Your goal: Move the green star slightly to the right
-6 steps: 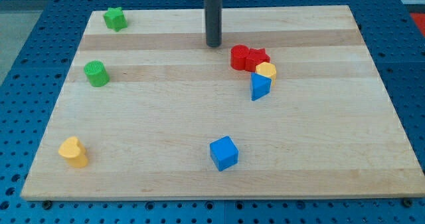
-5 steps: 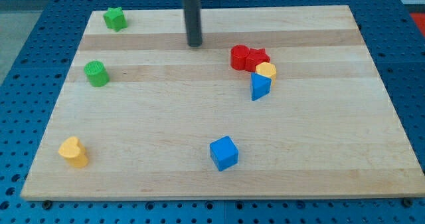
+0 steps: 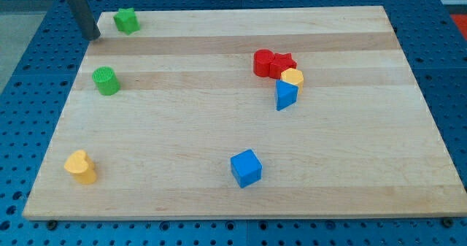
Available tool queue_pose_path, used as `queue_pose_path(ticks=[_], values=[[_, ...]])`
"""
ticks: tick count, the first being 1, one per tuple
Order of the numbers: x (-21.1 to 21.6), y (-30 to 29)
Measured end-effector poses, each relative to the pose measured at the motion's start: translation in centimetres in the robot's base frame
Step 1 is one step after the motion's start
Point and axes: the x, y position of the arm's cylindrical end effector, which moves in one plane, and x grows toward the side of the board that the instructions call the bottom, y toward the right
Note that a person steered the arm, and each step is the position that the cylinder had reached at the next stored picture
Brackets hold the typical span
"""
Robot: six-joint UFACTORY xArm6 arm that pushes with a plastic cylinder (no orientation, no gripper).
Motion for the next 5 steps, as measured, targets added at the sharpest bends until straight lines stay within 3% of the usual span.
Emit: queue_pose_path(ticks=[2,5], values=[[-3.6,1.7],[-3.7,10.4]])
